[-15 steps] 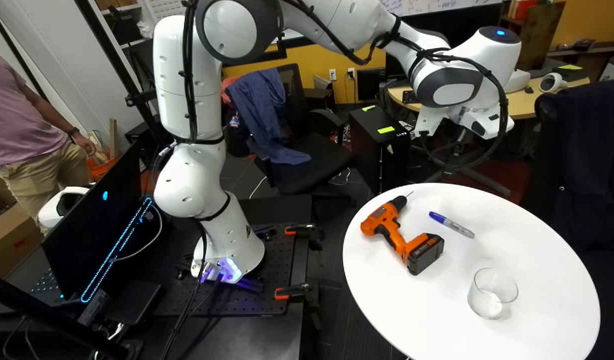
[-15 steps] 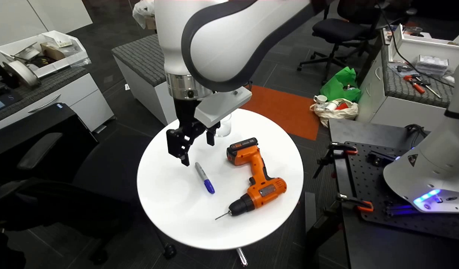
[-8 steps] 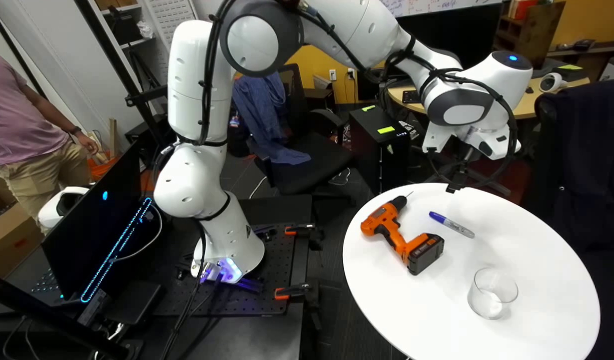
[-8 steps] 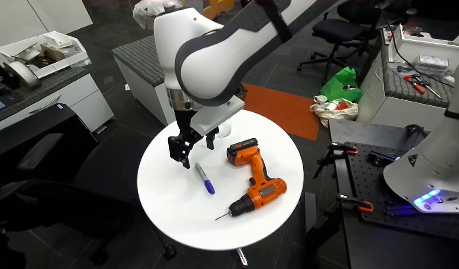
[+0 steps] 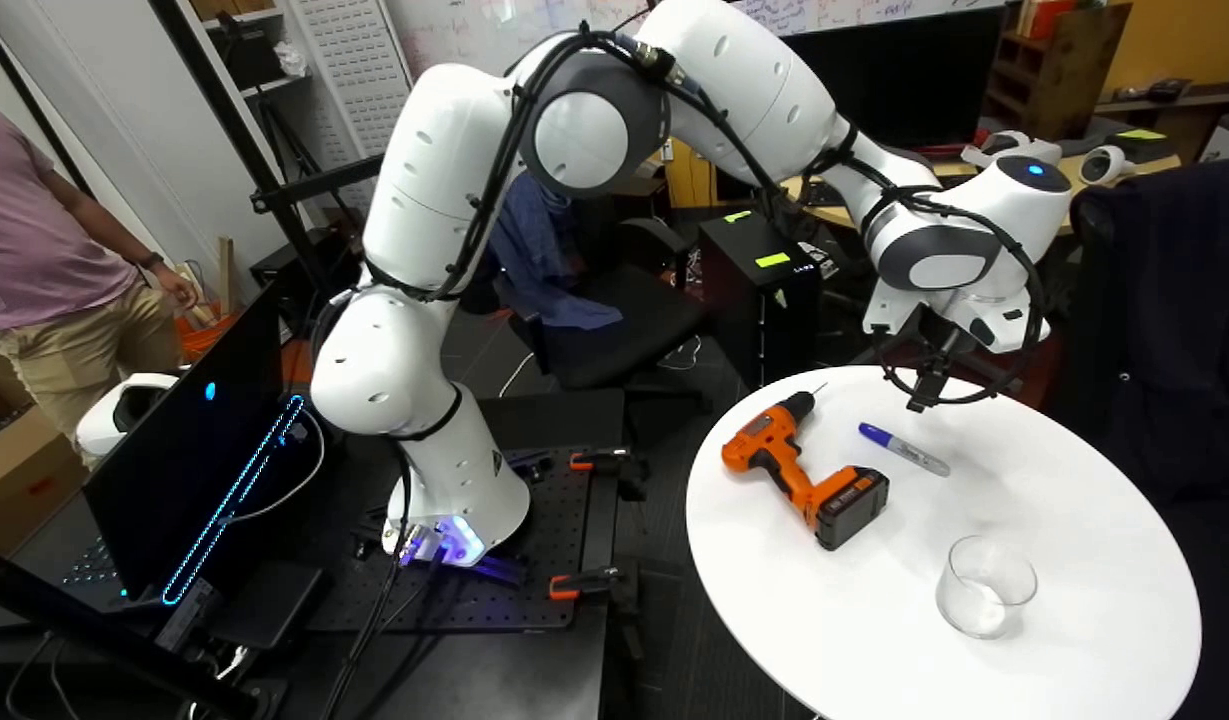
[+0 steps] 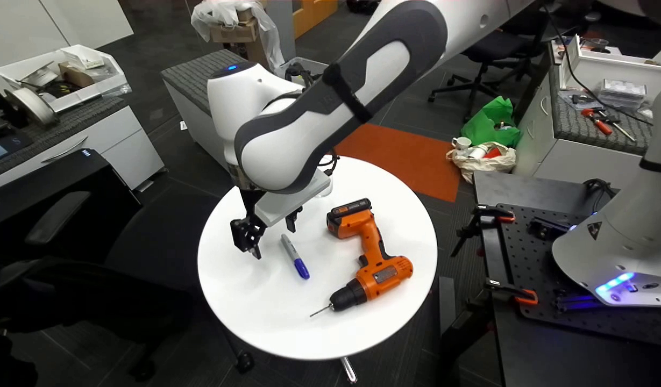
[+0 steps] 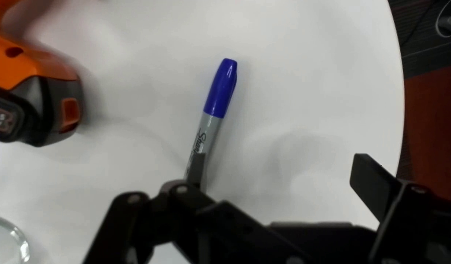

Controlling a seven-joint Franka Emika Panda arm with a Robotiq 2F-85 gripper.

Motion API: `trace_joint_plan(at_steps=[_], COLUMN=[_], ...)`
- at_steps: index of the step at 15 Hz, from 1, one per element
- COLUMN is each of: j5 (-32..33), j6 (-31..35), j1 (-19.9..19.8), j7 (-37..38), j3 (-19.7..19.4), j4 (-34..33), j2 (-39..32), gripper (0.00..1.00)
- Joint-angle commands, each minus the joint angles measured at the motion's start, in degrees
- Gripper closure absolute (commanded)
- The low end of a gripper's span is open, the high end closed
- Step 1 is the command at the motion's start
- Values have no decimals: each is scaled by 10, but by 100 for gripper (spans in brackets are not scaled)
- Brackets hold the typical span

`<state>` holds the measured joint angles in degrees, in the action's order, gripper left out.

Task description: Put the marker in the cup

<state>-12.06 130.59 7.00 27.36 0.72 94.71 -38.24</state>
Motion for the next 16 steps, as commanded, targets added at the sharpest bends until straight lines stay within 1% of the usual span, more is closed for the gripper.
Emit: trace_joint_plan(at_steps=[1,4,7,13,16], j5=[17,23,27,18,17], j6=[2,6,7,27,54], j1=[30,44,47,33,27], j7=[58,97,124,124,116], j3=[-23,-35,-37,-34,-34], j4=[-19,-5,-3,4,-1], j2=[-19,-12,-13,-25,-40], gripper=[0,0,0,0,0])
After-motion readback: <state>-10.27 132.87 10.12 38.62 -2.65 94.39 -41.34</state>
